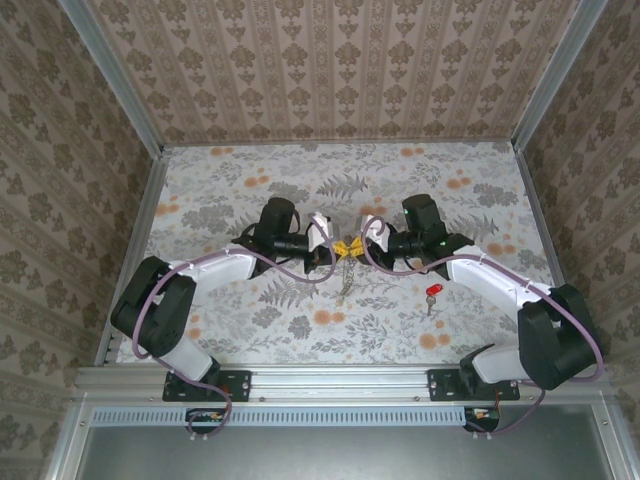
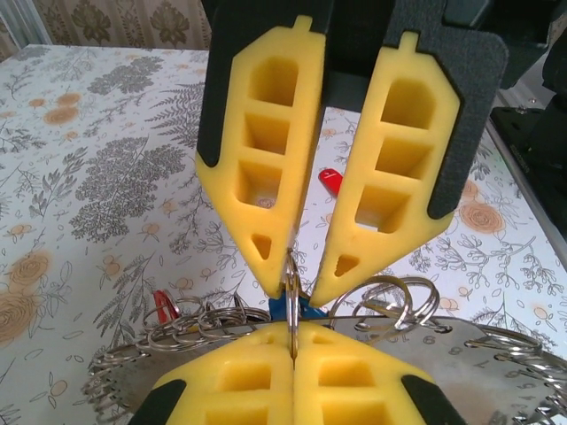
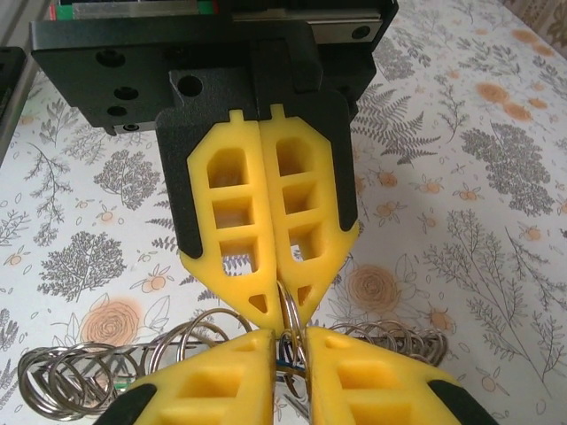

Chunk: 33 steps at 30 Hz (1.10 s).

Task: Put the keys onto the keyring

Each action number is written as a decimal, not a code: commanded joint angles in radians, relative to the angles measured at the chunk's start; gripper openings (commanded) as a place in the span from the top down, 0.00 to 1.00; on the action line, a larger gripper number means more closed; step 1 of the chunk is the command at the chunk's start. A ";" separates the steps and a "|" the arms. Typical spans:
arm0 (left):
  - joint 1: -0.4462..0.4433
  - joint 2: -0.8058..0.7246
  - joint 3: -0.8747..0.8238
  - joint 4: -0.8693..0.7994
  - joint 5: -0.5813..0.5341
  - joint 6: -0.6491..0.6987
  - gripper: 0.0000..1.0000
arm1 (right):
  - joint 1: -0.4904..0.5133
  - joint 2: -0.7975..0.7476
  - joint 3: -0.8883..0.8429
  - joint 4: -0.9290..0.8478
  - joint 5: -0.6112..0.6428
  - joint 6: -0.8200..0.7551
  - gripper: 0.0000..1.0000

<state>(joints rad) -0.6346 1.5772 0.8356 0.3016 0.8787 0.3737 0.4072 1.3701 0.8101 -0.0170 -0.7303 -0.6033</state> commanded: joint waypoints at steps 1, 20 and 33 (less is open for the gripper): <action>0.009 -0.005 -0.005 0.099 0.059 -0.041 1.00 | -0.013 0.014 -0.023 0.053 -0.054 0.026 0.82; -0.014 0.007 0.100 -0.232 -0.048 0.161 0.82 | 0.018 0.027 0.133 -0.215 0.010 -0.114 1.00; -0.034 0.013 0.122 -0.279 -0.090 0.196 1.00 | 0.099 0.044 0.227 -0.374 0.140 -0.174 0.98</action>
<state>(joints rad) -0.6617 1.5776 0.9371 0.0242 0.8078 0.5545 0.4812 1.4242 0.9958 -0.3691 -0.5632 -0.7525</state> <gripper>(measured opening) 0.043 0.060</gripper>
